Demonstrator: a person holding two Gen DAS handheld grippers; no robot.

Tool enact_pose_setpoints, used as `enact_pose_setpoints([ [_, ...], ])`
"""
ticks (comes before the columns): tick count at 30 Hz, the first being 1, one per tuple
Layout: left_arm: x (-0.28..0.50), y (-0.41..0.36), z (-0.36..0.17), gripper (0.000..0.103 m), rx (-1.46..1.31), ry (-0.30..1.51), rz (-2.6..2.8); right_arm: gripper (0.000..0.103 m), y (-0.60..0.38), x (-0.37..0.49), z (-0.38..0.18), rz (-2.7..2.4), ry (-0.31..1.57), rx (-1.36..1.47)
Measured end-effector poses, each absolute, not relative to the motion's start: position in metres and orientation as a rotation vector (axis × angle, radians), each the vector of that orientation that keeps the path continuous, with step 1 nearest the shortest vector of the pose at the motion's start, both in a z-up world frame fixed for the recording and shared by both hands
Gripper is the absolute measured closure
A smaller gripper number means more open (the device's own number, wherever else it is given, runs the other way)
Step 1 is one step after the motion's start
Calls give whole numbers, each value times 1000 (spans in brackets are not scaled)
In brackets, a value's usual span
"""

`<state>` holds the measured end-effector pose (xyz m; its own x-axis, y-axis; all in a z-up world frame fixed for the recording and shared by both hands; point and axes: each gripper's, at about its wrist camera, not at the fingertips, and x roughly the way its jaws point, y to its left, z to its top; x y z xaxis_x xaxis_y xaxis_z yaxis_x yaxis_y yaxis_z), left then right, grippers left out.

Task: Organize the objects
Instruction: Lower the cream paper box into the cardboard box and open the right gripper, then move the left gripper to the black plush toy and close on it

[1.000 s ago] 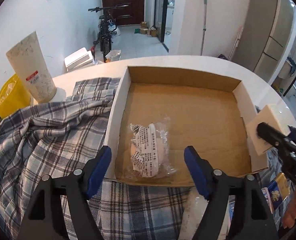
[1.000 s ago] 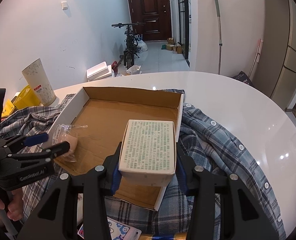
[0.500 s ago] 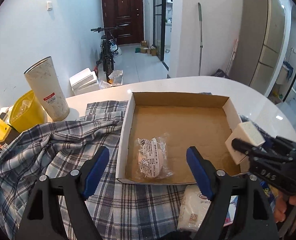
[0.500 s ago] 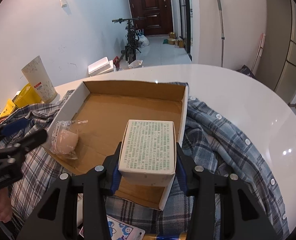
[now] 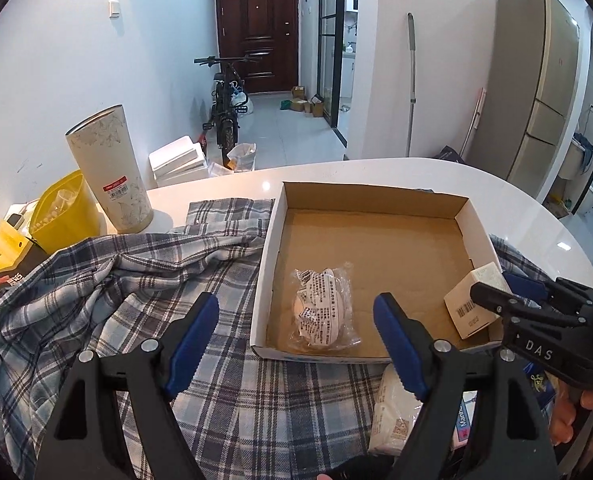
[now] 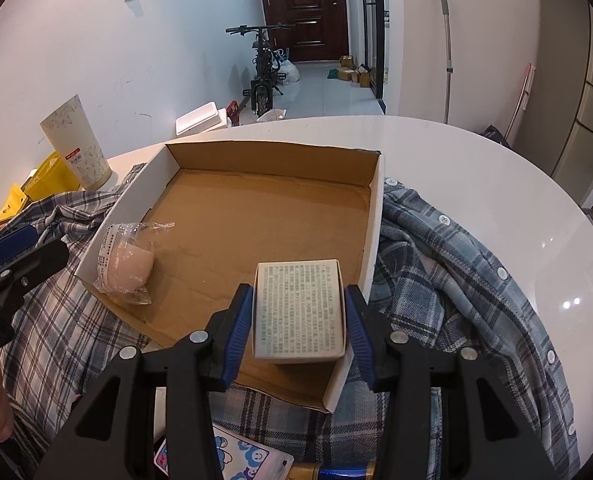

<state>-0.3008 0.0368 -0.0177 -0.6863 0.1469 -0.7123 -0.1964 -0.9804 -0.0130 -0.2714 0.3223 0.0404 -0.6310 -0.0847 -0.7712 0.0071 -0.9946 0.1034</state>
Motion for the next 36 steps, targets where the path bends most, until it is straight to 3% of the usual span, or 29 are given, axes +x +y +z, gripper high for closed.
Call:
enact_pose_setpoints([
  [5,-292,36,-9,21,-1109,84,2727,47,326,-264,57,-2806,-179,1248],
  [13,-254,35,29,21,-965,-2,2706,41,333,-238,100,-2843,-214,1063],
  [27,-177,41,77,21,-710,-7,2730,41,333,-159,153,-2837,-197,811],
  [36,-122,31,85,16,-593,-20,2820,40,332,-118,154,-2860,-138,745],
])
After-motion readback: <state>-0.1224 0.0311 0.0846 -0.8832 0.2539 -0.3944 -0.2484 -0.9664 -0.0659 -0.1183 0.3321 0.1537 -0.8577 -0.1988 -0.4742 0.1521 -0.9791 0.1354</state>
